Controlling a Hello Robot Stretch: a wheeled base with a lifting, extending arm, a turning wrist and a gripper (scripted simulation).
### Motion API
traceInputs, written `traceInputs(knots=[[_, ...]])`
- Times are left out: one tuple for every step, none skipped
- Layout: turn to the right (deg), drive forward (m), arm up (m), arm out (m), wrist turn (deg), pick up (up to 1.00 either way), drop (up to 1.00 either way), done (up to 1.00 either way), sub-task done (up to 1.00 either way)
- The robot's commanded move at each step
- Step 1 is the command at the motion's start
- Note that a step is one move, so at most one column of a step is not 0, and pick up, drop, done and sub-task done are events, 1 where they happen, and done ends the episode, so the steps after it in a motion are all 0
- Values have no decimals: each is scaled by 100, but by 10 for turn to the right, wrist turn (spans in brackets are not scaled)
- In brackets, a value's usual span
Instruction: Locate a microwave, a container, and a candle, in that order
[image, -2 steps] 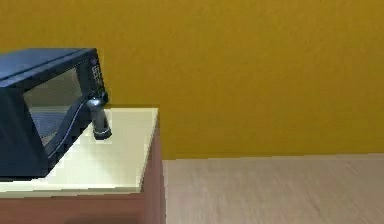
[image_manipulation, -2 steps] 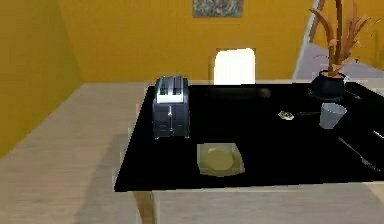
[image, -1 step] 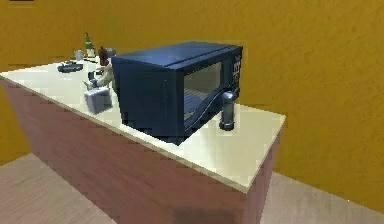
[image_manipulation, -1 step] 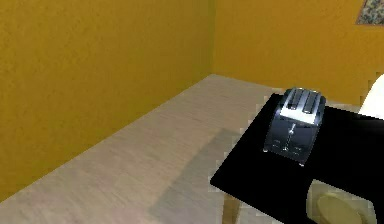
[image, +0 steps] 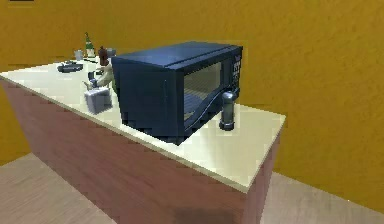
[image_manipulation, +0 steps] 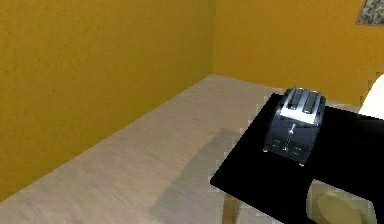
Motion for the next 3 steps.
traceInputs(knots=[[90,0,0,0,0,0,0,0,0],[0,0,0,0,0,0,0,0,100],[-450,0,0,0,0,0,0,0,0]])
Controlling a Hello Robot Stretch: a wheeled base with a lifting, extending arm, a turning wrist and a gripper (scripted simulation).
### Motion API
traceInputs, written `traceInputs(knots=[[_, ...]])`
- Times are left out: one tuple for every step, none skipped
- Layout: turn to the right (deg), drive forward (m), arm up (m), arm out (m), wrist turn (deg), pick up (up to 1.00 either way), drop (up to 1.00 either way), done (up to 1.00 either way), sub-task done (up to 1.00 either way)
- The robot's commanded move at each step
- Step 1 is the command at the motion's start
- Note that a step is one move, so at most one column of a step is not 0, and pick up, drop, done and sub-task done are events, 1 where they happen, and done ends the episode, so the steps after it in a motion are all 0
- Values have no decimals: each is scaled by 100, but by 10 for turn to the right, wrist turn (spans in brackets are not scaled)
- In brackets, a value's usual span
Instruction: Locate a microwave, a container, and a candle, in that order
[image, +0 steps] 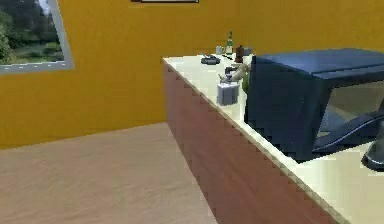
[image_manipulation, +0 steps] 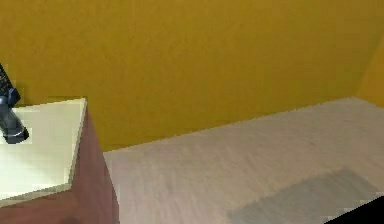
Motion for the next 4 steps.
traceInputs(knots=[[-450,0,0,0,0,0,0,0,0],[-450,0,0,0,0,0,0,0,0],[-180,0,0,0,0,0,0,0,0],[0,100,0,0,0,0,0,0,0]])
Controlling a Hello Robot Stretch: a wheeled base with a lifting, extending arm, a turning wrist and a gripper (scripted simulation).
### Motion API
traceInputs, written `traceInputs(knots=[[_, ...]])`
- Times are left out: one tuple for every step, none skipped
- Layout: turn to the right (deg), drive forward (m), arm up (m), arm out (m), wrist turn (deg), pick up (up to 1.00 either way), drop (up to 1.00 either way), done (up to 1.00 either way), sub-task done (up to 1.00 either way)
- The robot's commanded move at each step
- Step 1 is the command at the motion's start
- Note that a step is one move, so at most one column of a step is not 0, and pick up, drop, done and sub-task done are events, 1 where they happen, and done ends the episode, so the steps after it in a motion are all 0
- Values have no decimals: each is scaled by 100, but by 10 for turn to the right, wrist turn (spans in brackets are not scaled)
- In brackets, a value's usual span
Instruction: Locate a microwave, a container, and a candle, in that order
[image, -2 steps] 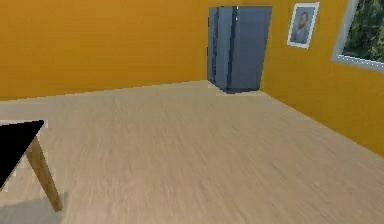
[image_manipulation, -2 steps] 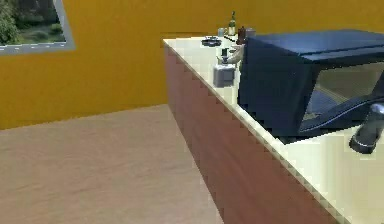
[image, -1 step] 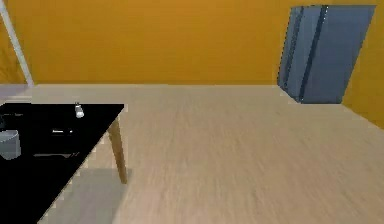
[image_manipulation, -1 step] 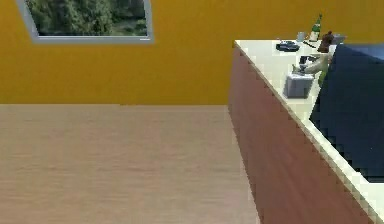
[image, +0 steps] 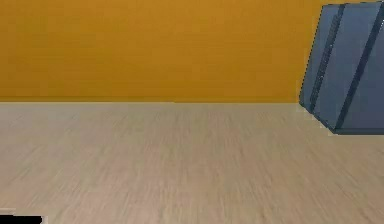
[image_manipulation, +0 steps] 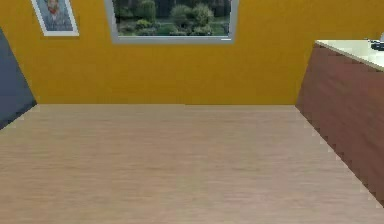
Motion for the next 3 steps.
traceInputs(knots=[[0,80,0,0,0,0,0,0,0],[-390,0,0,0,0,0,0,0,0],[0,45,0,0,0,0,0,0,0]])
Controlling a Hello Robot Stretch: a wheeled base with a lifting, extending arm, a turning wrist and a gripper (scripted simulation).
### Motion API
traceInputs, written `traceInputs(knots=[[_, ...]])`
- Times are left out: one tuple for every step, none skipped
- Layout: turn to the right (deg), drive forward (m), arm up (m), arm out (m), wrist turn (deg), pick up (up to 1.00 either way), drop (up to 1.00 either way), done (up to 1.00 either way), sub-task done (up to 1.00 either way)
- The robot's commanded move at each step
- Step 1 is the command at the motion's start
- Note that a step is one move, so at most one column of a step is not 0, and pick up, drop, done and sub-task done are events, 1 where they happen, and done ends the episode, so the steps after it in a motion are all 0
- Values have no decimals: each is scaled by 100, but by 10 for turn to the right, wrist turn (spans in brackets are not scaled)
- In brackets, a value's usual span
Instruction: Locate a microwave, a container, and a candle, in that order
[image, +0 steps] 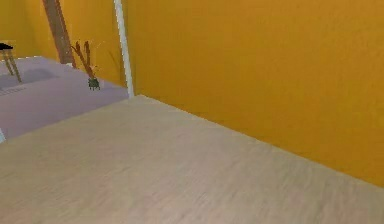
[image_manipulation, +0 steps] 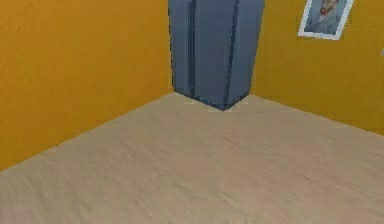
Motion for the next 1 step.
traceInputs(knots=[[-360,0,0,0,0,0,0,0,0]])
